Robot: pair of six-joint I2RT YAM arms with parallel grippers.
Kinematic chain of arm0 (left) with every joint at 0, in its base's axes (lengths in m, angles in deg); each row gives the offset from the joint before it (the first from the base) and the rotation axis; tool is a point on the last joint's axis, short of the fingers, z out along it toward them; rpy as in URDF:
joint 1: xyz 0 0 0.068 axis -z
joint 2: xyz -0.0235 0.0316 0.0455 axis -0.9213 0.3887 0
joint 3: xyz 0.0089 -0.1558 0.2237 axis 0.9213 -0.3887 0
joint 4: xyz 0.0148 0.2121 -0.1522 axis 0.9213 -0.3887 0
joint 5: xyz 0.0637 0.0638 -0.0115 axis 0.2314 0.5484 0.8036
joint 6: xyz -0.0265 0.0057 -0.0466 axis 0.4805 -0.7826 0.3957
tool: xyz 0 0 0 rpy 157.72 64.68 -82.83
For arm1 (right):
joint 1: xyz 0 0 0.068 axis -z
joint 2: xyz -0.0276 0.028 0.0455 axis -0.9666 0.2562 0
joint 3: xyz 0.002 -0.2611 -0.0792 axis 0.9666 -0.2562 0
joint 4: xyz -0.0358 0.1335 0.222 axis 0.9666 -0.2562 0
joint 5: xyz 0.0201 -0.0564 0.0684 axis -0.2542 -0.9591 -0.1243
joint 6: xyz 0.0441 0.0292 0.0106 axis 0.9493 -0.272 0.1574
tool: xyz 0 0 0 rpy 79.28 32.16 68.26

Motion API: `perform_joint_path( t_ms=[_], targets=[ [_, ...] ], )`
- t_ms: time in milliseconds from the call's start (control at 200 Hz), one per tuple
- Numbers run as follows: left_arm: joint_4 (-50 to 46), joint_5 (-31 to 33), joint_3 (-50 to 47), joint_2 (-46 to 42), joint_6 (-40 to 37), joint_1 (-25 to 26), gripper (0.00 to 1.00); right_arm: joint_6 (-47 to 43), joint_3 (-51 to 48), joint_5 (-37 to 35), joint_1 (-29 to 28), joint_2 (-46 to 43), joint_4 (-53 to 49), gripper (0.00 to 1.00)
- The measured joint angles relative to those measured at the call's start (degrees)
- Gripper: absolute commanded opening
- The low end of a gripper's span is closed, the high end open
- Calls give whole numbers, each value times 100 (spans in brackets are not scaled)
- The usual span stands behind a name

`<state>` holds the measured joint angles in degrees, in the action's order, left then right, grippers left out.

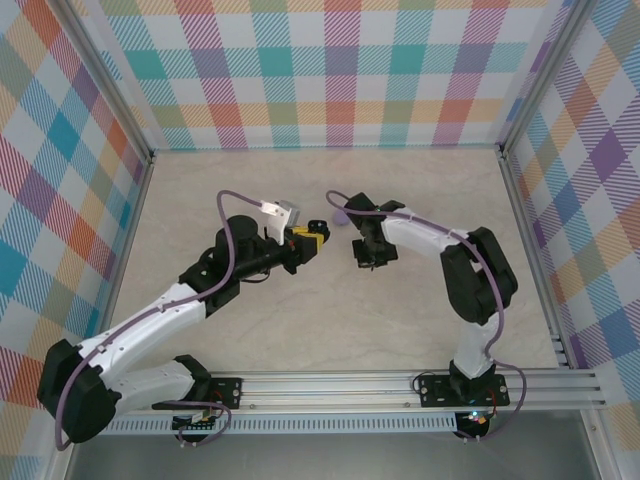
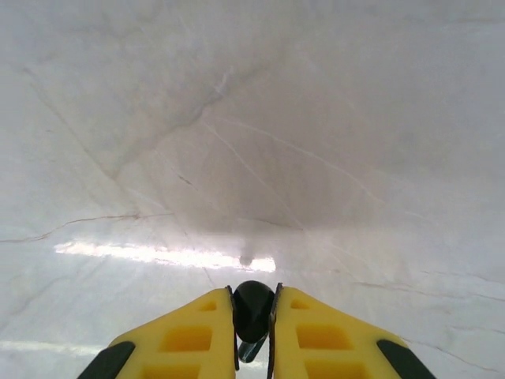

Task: Insert the wireless bluetooth earbuds into the charging case

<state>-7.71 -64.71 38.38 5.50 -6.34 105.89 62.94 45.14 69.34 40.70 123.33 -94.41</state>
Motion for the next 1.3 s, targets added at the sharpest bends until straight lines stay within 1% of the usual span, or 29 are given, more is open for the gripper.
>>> perform_joint_path(
  t_ms=[320, 470, 640, 805, 950, 1125, 1300],
  targets=[
    [-66, 63, 0, 520, 409, -179, 5, -127, -382, 118, 37, -1622, 404, 15],
    [26, 37, -26, 627, 452, -179, 6, -299, -562, 479, 35, -2367, 695, 15],
    [474, -190, -256, 640, 437, -184, 6, -476, -673, 1025, 35, -3040, 1102, 17],
    [981, -529, -511, 697, 308, -184, 6, -555, -686, 1576, 35, -3373, 1515, 17],
    [1322, -767, -601, 702, 170, -184, 6, -560, -688, 1978, 20, -3471, 1805, 17],
    [1644, -1001, -603, 704, 120, -166, 6, -560, -688, 2223, -79, -3480, 1998, 17],
    [1757, -1128, -603, 713, 120, -133, 6, -581, -688, 2337, -214, -3477, 2031, 17]
  ],
)
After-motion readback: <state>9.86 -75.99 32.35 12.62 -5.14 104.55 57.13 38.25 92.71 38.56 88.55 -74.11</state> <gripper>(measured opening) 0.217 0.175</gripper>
